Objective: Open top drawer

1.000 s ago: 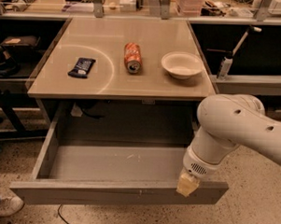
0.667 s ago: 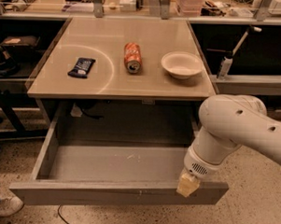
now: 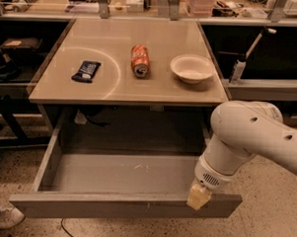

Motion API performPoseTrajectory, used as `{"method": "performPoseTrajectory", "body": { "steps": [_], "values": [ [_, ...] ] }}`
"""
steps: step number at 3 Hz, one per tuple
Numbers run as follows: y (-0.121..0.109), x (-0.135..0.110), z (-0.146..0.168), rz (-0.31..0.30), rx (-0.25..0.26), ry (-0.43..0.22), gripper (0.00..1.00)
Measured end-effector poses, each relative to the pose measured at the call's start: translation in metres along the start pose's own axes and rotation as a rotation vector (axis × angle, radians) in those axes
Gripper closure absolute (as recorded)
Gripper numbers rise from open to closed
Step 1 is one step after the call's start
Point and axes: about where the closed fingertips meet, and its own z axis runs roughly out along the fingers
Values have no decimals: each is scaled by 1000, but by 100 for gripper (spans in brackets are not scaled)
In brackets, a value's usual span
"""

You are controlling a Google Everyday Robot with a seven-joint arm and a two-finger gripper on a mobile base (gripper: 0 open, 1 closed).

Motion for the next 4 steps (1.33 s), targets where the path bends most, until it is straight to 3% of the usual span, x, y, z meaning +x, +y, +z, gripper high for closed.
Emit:
{"method": "performPoseTrajectory", "body": {
  "steps": [4],
  "values": [
    [17,1,0,70,-3,-29,100]
  ]
}}
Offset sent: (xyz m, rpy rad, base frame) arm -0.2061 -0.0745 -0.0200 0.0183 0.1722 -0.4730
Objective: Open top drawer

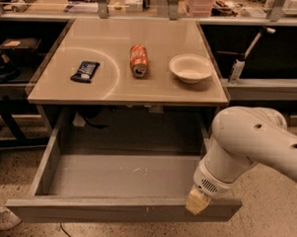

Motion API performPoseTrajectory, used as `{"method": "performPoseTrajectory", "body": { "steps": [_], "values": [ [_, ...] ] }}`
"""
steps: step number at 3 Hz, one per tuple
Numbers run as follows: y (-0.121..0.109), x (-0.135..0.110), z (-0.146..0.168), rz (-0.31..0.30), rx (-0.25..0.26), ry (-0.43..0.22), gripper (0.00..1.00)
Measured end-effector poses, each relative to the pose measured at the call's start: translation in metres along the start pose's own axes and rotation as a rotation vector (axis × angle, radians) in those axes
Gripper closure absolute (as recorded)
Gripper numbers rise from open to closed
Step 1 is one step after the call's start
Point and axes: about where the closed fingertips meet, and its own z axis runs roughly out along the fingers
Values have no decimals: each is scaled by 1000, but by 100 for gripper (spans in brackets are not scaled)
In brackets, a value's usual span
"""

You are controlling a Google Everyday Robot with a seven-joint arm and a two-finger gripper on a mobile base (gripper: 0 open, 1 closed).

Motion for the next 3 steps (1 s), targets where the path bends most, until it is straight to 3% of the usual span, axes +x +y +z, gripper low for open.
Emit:
{"method": "performPoseTrajectory", "body": {
  "steps": [1,2,3],
  "values": [
    [12,0,0,37,1,-23,100],
    [12,0,-2,37,1,-23,100],
    [12,0,-2,37,1,-23,81]
  ]
}}
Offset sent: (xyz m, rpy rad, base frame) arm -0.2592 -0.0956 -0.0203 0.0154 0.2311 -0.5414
